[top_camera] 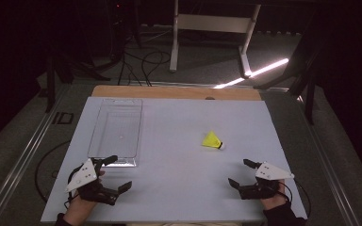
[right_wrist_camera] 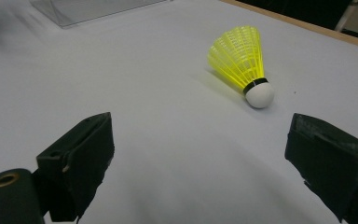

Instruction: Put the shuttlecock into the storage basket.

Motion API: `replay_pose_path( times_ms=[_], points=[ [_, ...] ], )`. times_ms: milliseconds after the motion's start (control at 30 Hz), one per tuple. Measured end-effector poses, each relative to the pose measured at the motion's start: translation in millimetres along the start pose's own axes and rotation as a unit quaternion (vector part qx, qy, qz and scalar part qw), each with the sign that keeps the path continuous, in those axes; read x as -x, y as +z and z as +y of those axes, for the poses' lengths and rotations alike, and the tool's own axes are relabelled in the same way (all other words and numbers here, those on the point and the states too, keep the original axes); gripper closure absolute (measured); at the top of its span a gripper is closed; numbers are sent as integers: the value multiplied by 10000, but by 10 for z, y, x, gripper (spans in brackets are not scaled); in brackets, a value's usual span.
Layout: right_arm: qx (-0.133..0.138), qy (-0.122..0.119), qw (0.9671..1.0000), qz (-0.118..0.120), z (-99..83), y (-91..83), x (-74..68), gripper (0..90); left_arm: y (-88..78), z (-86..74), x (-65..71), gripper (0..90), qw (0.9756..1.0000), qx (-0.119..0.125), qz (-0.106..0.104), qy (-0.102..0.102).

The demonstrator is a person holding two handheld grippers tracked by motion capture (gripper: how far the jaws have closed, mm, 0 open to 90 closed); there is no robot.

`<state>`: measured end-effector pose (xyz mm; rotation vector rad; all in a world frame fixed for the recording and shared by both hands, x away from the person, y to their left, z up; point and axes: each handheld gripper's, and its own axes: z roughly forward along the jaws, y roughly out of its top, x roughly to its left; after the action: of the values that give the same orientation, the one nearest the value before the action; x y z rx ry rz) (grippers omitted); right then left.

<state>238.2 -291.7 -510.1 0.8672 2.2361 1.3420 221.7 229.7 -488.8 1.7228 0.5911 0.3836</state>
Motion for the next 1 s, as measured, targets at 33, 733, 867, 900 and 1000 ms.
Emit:
replay_pose_path(
  times_ms=[33,733,867,900,1000],
  points=[
    [2,-7,10000,-1,1,0,0,81,-7,42,5,1,10000,7,-14,35],
    [8,-18,10000,32,6,11,-5,82,288,709,-55,1,9977,-439,-174,479],
    [12,-6,10000,39,5,12,-4,82,392,807,-27,1,9972,-451,-276,526],
    [9,5,10000,36,5,12,-5,82,418,830,-20,1,9972,-441,-301,533],
    [5,6,10000,52,4,12,-2,82,490,896,-8,1,9968,-393,-438,541]
  ],
)
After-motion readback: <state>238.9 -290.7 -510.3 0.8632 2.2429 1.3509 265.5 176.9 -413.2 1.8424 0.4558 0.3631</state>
